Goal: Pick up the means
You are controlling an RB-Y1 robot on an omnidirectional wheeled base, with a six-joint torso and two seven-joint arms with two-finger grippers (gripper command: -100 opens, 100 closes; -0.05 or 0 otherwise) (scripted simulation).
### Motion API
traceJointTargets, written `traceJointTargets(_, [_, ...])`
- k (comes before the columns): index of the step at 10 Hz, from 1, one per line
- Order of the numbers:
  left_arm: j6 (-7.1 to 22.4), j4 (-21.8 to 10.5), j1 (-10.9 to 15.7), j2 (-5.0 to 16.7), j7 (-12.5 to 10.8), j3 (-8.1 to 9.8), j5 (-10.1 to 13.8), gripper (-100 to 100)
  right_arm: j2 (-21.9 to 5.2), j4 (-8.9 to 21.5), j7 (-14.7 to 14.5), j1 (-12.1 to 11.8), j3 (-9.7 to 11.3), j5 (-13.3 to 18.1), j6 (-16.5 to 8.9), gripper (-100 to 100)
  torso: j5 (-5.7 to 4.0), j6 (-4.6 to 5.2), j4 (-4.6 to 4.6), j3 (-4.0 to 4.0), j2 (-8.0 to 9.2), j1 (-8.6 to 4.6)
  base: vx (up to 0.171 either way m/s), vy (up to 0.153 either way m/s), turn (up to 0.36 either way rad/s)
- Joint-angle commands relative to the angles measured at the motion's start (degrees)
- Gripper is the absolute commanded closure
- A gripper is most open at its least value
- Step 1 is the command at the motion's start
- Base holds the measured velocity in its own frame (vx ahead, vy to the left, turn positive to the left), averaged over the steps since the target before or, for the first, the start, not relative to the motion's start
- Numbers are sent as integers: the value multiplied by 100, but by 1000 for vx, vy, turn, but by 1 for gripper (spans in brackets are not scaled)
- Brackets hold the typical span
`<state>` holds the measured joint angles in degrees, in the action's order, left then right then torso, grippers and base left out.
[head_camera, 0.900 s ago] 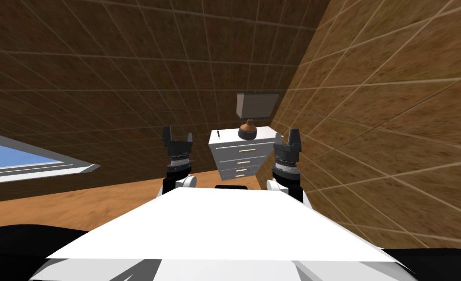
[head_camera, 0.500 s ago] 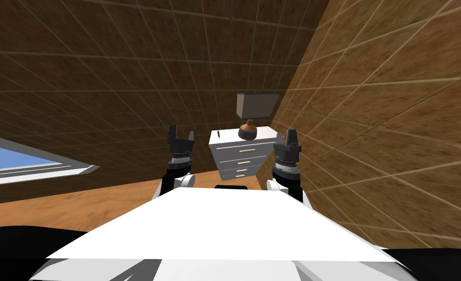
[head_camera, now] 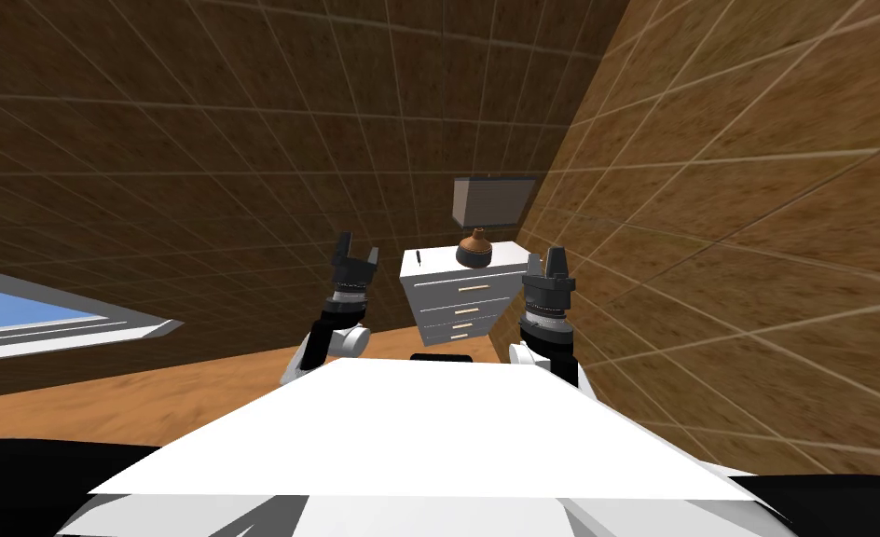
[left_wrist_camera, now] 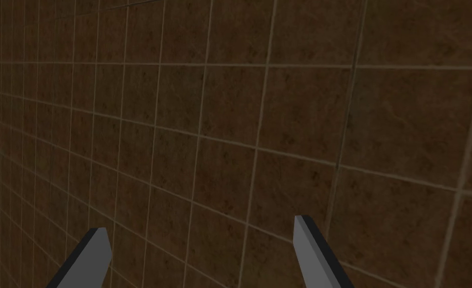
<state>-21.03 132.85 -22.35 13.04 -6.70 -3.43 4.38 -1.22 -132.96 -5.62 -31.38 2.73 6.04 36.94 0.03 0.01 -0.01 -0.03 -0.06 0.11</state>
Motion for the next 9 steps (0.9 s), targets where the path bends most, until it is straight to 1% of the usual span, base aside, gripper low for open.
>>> traceJointTargets(1, [140,0,83,164,35,-8,70,-100,0,0,0,0,0,0,0,0,0,0,0,0,0,0,9,17,-14])
traceJointTargets(2, [361,-15,244,395,89,-26,188,-100,0,0,0,0,0,0,0,0,0,-1,0,0,1,-3,5,13,-32])
traceJointTargets(3, [503,-33,411,556,145,-47,307,-100,0,0,0,0,0,0,0,0,-1,0,0,1,1,-4,5,17,-60])
traceJointTargets(4, [601,-33,411,633,145,-47,307,-100,0,0,0,0,0,0,0,0,-1,0,0,1,1,-4,5,15,-25])
traceJointTargets(5, [782,-54,585,851,203,-70,427,-100,0,0,0,0,0,0,0,0,-1,-1,0,1,2,-5,3,11,-49])
traceJointTargets(6, [860,-54,585,875,203,-70,427,-100,0,0,0,0,0,0,0,0,-1,0,0,1,2,-6,2,9,-22])
traceJointTargets(7, [1067,-77,763,1105,261,-97,545,-100,0,0,0,0,0,0,0,0,-1,-2,0,2,3,-7,2,5,-44])
traceJointTargets(8, [1138,-77,763,1123,261,-97,545,-100,0,0,0,0,0,0,0,0,-2,0,0,1,3,-8,1,5,-28])
traceJointTargets(9, [1351,-104,943,1361,320,-125,660,-100,0,0,0,0,0,0,0,0,-2,-2,1,2,4,-9,-1,4,-47])
